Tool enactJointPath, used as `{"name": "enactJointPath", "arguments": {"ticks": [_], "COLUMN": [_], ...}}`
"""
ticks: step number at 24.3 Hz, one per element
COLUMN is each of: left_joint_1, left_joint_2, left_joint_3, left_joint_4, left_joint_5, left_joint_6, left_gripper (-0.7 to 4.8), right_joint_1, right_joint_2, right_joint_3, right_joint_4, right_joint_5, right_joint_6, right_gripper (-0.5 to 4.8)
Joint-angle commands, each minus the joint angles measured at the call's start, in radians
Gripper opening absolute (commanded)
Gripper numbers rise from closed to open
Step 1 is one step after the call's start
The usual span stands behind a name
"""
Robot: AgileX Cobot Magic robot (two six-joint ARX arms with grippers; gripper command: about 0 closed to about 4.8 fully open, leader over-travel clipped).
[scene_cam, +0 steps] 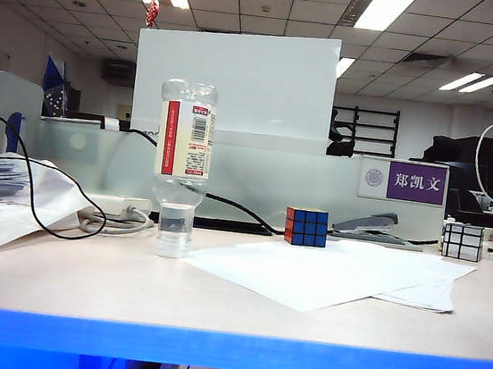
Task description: Flip the plastic bottle upside down.
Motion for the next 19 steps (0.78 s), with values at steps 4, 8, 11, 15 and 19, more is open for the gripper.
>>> {"name": "enactJointPath", "arguments": {"ticks": [4, 8, 11, 15, 19], "left_joint_1": [0.035, 0.035, 0.035, 0.035, 0.035], "left_joint_2": [-0.05, -0.061, -0.061, -0.061, -0.061], "left_joint_3": [-0.003, -0.006, -0.018, -0.046, -0.052], "left_joint_4": [0.019, 0.016, 0.017, 0.019, 0.003], "left_joint_5": [-0.001, -0.001, -0.001, -0.001, -0.002], "left_joint_6": [0.006, 0.006, 0.006, 0.004, 0.004], "left_gripper": [-0.03, -0.03, -0.03, -0.03, -0.03], "right_joint_1": [0.001, 0.001, 0.001, 0.001, 0.001], "right_joint_2": [-0.002, -0.002, -0.002, -0.002, -0.002], "right_joint_3": [0.004, 0.004, 0.004, 0.004, 0.004], "right_joint_4": [0.018, 0.018, 0.018, 0.018, 0.018], "right_joint_5": [0.004, 0.003, 0.004, 0.004, 0.004], "right_joint_6": [0.0, 0.0, 0.0, 0.0, 0.0], "right_gripper": [-0.09, -0.09, -0.09, -0.09, -0.09]}}
